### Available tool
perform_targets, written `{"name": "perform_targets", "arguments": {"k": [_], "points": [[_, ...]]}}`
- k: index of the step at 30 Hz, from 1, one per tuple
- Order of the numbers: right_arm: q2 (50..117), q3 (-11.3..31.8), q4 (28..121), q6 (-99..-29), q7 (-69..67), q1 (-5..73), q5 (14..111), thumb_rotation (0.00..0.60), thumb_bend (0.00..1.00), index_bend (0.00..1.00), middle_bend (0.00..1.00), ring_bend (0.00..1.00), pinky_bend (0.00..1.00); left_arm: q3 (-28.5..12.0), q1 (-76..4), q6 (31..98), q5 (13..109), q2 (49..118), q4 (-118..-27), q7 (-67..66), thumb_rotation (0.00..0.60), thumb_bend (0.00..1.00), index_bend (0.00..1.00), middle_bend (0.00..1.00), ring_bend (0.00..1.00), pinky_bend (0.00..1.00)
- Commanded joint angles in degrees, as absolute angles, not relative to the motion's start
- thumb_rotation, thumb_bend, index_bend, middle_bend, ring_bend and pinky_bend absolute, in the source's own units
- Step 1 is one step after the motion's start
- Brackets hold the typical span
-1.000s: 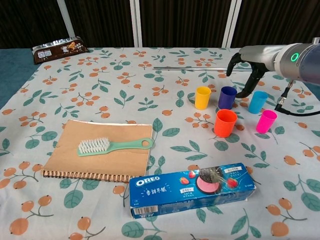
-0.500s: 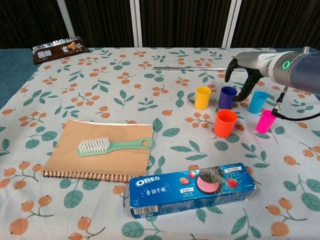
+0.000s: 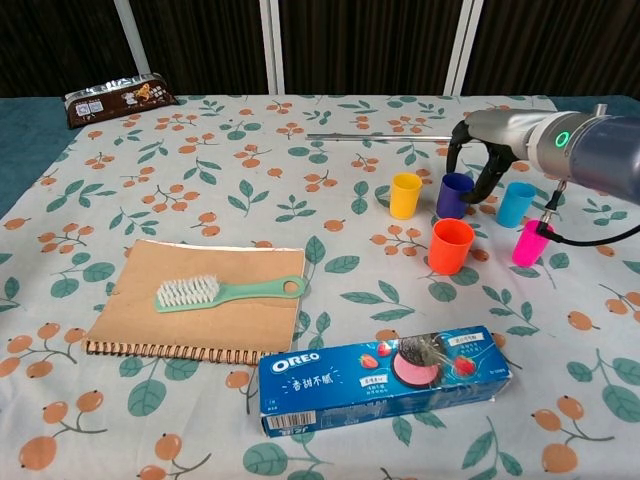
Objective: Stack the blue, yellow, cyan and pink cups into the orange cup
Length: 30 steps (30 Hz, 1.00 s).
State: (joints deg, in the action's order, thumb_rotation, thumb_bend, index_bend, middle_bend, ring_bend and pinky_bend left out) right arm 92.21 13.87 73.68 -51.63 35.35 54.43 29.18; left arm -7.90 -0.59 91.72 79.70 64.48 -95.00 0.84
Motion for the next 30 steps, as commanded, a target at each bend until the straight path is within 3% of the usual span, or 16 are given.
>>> {"name": "perform_targets", "arguments": {"k": [1, 11, 21, 30], "points": [[92.4, 14.0, 73.4, -51.5, 35.1, 54.5, 29.3, 0.6, 0.39, 0.38, 0.0, 0.08, 0.12, -7.9, -0.6, 91.7, 79.7, 64.5, -95.0, 0.9, 0.6, 0.33, 0.13, 0.03, 0.0, 0.02], [92.9, 14.3, 73.0, -51.7, 34.3, 54.5, 29.9, 0.6, 0.4, 0.47, 0.0, 0.09, 0.13, -7.9, -0.6, 91.7, 79.7, 64.4, -95.1, 0.9, 0.6, 0.33, 0.13, 0.03, 0.0, 0.02], [90.9, 15.1, 75.6, -52.6, 33.9, 54.4, 30.9, 0.6, 0.39, 0.48, 0.0, 0.1, 0.13, -8.0, -0.5, 91.8, 79.6, 64.4, -95.3, 1.0, 0.6, 0.33, 0.13, 0.03, 0.0, 0.03], [81.6, 14.6, 90.5, -55.2, 39.0, 54.3, 30.3, 0.6, 0.39, 0.48, 0.0, 0.1, 0.14, -7.9, -0.5, 91.8, 79.7, 64.4, -95.4, 1.0, 0.6, 0.33, 0.13, 0.03, 0.0, 0.03]]}}
